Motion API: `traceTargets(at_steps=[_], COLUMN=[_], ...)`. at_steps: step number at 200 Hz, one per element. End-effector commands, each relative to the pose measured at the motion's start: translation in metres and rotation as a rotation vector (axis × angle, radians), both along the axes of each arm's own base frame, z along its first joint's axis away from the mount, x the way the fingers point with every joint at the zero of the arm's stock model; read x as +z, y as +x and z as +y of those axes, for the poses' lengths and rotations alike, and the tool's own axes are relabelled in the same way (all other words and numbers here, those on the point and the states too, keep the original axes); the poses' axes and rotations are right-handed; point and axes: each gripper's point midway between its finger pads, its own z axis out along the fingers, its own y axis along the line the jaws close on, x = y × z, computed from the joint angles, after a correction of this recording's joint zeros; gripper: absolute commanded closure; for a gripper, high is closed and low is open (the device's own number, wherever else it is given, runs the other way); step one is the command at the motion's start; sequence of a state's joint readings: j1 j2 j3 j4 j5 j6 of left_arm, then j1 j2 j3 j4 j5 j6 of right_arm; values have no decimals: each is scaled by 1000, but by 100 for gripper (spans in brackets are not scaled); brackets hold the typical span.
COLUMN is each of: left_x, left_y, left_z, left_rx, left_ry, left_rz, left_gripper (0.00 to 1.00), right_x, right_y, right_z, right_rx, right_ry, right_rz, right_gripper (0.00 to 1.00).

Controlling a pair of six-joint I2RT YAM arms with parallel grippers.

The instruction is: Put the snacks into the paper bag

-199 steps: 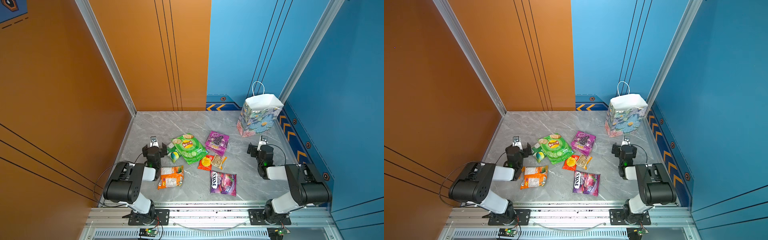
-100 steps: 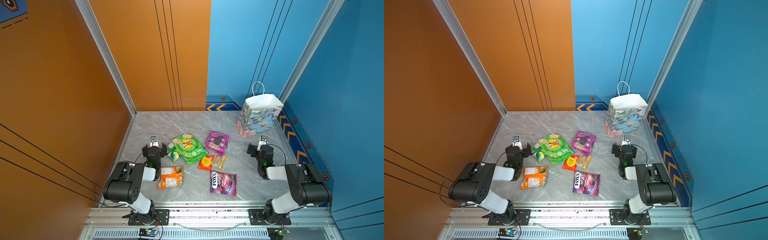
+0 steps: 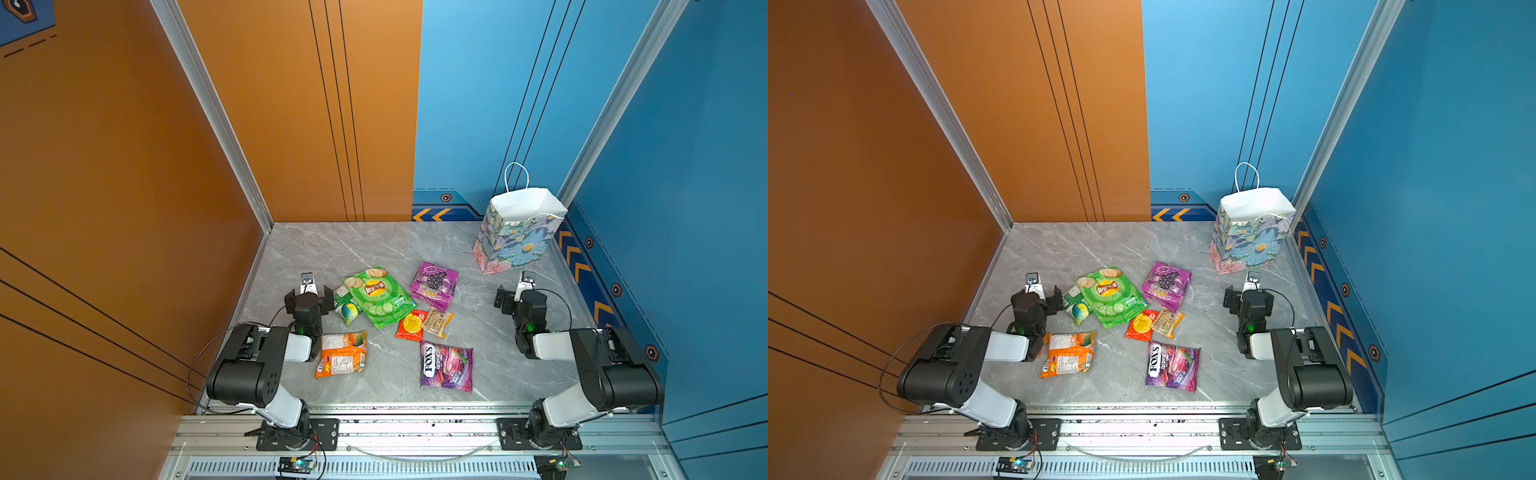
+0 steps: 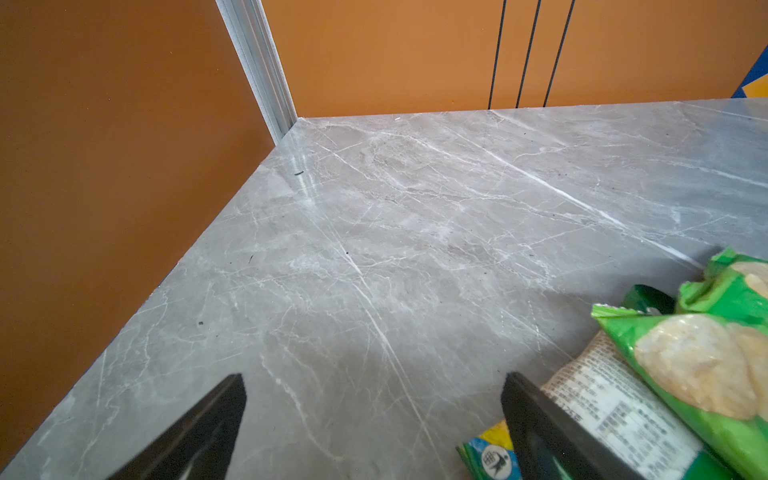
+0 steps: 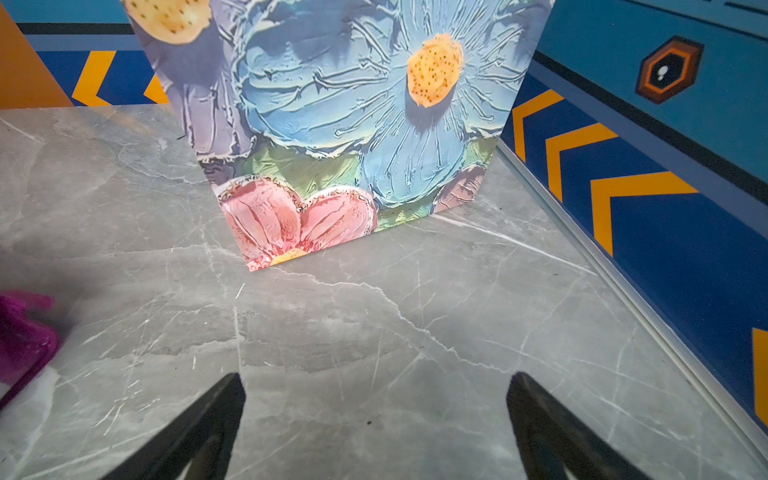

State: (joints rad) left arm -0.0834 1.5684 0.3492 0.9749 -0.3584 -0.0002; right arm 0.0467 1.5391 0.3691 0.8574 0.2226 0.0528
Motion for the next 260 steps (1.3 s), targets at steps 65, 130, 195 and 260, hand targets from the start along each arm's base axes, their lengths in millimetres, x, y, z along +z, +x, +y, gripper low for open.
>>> traceTargets(at_steps=[65,130,195,260], left_x=[2,19,97,138], left_y=[3,-13,-36,-63], left_z=[3,-11,-56,-53], left_rx=[0,-25,-45,142], left_ry=[-21,43,170,-99], left_rz=[-5,-97,-211,-14], left_gripper=[2,2,2,2], right_x=[10,31,99,175], right_y=[3,-11,-29,-76], right_z=[-1,13,35,0], right_rx=[-21,31,115,-175], right_ry=[8,-39,81,410], right_rz=[-39,-116,-111,-67], right_gripper=[0,0,0,0])
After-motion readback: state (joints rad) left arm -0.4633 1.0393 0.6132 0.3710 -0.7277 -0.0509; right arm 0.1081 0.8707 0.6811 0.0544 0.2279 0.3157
